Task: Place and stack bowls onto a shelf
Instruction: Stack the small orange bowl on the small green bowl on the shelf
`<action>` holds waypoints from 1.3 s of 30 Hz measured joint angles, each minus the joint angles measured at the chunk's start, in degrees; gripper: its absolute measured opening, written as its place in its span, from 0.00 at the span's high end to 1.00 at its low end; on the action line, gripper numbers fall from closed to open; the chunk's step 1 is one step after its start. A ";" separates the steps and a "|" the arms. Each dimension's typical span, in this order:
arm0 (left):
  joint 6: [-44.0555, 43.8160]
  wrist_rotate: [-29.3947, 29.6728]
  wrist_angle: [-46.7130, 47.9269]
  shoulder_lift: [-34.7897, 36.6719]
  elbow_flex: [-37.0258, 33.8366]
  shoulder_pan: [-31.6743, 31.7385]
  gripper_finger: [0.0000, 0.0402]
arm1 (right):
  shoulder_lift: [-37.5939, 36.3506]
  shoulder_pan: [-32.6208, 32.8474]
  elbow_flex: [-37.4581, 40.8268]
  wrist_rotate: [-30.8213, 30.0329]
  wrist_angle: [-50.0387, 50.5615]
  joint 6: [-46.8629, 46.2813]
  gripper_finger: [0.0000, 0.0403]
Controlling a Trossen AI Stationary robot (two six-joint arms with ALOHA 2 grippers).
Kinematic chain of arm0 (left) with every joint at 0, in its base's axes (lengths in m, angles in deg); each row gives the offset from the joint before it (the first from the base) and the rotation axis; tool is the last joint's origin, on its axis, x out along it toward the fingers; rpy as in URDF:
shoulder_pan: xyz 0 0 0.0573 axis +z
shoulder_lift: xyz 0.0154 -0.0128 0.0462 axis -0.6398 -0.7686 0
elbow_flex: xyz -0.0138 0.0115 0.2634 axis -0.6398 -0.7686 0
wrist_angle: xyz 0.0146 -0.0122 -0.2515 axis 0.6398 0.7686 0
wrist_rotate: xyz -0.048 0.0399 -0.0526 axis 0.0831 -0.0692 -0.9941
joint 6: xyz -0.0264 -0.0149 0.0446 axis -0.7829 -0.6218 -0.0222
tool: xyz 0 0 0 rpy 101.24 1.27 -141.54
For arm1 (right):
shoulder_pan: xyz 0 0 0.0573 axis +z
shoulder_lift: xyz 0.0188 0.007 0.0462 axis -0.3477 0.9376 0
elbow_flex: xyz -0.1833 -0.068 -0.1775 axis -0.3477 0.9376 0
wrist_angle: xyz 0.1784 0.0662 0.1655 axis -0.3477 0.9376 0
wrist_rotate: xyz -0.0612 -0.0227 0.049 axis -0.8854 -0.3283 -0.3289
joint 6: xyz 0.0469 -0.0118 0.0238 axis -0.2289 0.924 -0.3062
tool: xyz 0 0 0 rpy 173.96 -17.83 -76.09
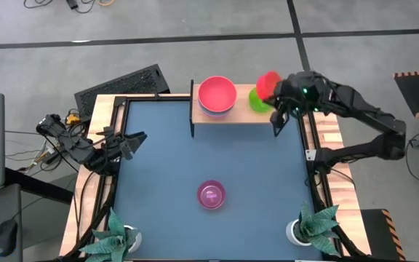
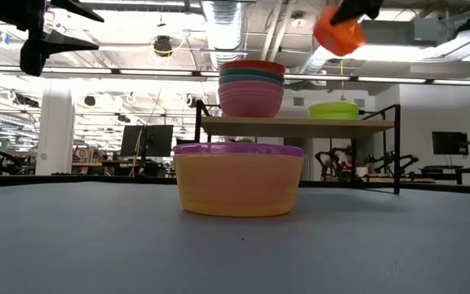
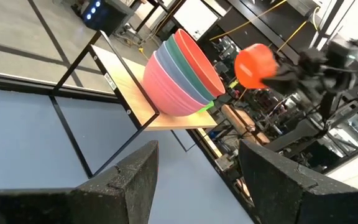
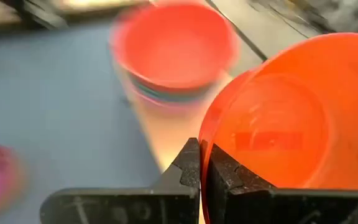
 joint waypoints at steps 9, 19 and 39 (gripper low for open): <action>-1.28 -0.02 0.26 0.00 0.00 0.02 0.48 | 9.23 -10.24 -0.64 -0.11 6.99 9.54 0.94; -2.12 -0.07 1.49 0.00 0.00 0.00 0.48 | 17.37 -12.18 -0.64 5.61 8.94 16.79 0.94; -3.02 -0.09 2.44 0.00 0.00 0.00 0.48 | 20.01 -15.52 -0.64 7.36 9.24 19.11 0.81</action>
